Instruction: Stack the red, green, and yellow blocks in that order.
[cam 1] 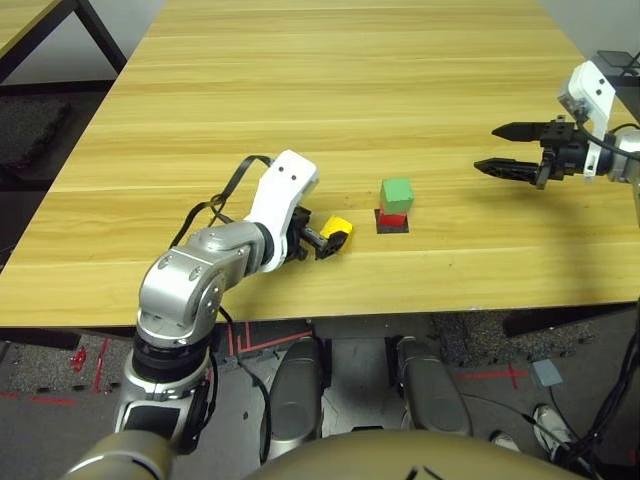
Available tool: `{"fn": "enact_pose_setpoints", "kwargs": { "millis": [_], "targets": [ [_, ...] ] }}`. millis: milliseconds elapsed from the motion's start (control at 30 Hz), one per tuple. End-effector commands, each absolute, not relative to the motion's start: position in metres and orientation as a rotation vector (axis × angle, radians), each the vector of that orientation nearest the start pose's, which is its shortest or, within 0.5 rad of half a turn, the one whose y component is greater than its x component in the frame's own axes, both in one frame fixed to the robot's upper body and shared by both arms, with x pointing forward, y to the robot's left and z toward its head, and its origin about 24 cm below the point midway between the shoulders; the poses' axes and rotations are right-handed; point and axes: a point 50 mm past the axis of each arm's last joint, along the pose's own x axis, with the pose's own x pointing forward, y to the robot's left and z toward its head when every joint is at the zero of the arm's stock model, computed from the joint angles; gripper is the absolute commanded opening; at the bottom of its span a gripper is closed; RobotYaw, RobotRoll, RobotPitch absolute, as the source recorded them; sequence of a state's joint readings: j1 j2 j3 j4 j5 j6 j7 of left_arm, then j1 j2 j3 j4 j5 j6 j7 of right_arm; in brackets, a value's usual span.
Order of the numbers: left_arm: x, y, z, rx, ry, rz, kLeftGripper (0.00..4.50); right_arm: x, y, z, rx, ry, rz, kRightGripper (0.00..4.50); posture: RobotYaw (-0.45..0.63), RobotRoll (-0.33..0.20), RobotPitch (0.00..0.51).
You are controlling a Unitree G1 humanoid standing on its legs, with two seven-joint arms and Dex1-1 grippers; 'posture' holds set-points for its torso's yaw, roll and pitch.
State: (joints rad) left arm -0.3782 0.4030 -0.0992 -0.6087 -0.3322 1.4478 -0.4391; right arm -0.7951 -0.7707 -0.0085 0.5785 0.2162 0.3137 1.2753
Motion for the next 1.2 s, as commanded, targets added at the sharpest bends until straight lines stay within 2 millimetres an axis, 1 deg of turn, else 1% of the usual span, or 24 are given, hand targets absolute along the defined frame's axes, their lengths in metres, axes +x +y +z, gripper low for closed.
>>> {"fn": "enact_pose_setpoints", "kwargs": {
  "millis": [33, 200, 233, 300, 433, 500, 567, 667, 733, 800, 833, 900, 967, 1033, 1133, 1200],
  "targets": [
    [0.243, 0.126, 0.128, 0.191, 0.607, -0.699, 4.46, 0.336, -0.269, 0.19, -0.313, 0.262, 0.925, 4.5, 0.26, -0.043, 0.146],
    [0.243, 0.127, 0.125, 0.184, 0.625, -0.692, 4.46, 0.336, -0.268, 0.189, -0.307, 0.262, 0.922, 4.5, 0.25, -0.039, 0.146],
    [0.243, 0.127, 0.124, 0.182, 0.628, -0.687, 4.29, 0.336, -0.268, 0.189, -0.306, 0.262, 0.921, 4.5, 0.25, -0.039, 0.146],
    [0.244, 0.127, 0.122, 0.181, 0.629, -0.676, 3.91, 0.336, -0.267, 0.188, -0.304, 0.261, 0.919, 4.5, 0.25, -0.038, 0.144],
    [0.247, 0.128, 0.121, 0.192, 0.624, -0.663, 2.52, 0.336, -0.268, 0.188, -0.3, 0.258, 0.907, 4.5, 0.25, -0.038, 0.14],
    [0.249, 0.128, 0.125, 0.203, 0.613, -0.674, 1.91, 0.336, -0.269, 0.188, -0.3, 0.255, 0.903, 4.5, 0.25, -0.036, 0.136],
    [0.252, 0.129, 0.132, 0.207, 0.593, -0.685, 1.9, 0.336, -0.269, 0.188, -0.3, 0.255, 0.903, 4.5, 0.25, -0.038, 0.134],
    [0.268, 0.135, 0.16, 0.247, 0.494, -0.736, 1.9, 0.333, -0.271, 0.187, -0.315, 0.26, 0.935, 4.5, 0.25, -0.037, 0.13],
    [0.281, 0.137, 0.185, 0.304, 0.409, -0.82, 1.9, 0.33, -0.273, 0.186, -0.33, 0.265, 0.97, 4.5, 0.26, -0.033, 0.128],
    [0.293, 0.14, 0.202, 0.344, 0.361, -0.877, 1.9, 0.329, -0.275, 0.186, -0.341, 0.266, 1.005, 4.5, 0.25, -0.028, 0.127],
    [0.299, 0.138, 0.212, 0.376, 0.314, -0.943, 1.9, 0.327, -0.276, 0.185, -0.344, 0.265, 1.029, 4.5, 0.25, -0.027, 0.127],
    [0.309, 0.135, 0.226, 0.434, 0.258, -1.055, 1.9, 0.326, -0.277, 0.185, -0.349, 0.265, 1.062, 4.5, 0.24, -0.026, 0.127],
    [0.314, 0.128, 0.231, 0.437, 0.236, -1.166, 1.9, 0.325, -0.279, 0.186, -0.355, 0.267, 1.074, 4.5, 0.23, -0.025, 0.125],
    [0.318, 0.119, 0.23, 0.442, 0.224, -1.265, 1.9, 0.324, -0.277, 0.188, -0.361, 0.257, 1.096, 4.5, 0.21, -0.024, 0.124],
    [0.32, 0.103, 0.224, 0.444, 0.214, -1.388, 1.9, 0.32, -0.268, 0.19, -0.352, 0.238, 1.162, 4.5, 0.2, -0.024, 0.123],
    [0.322, 0.095, 0.217, 0.448, 0.235, -1.429, 1.9, 0.317, -0.26, 0.191, -0.331, 0.229, 1.194, 4.5, 0.18, -0.026, 0.124]
  ]
}}
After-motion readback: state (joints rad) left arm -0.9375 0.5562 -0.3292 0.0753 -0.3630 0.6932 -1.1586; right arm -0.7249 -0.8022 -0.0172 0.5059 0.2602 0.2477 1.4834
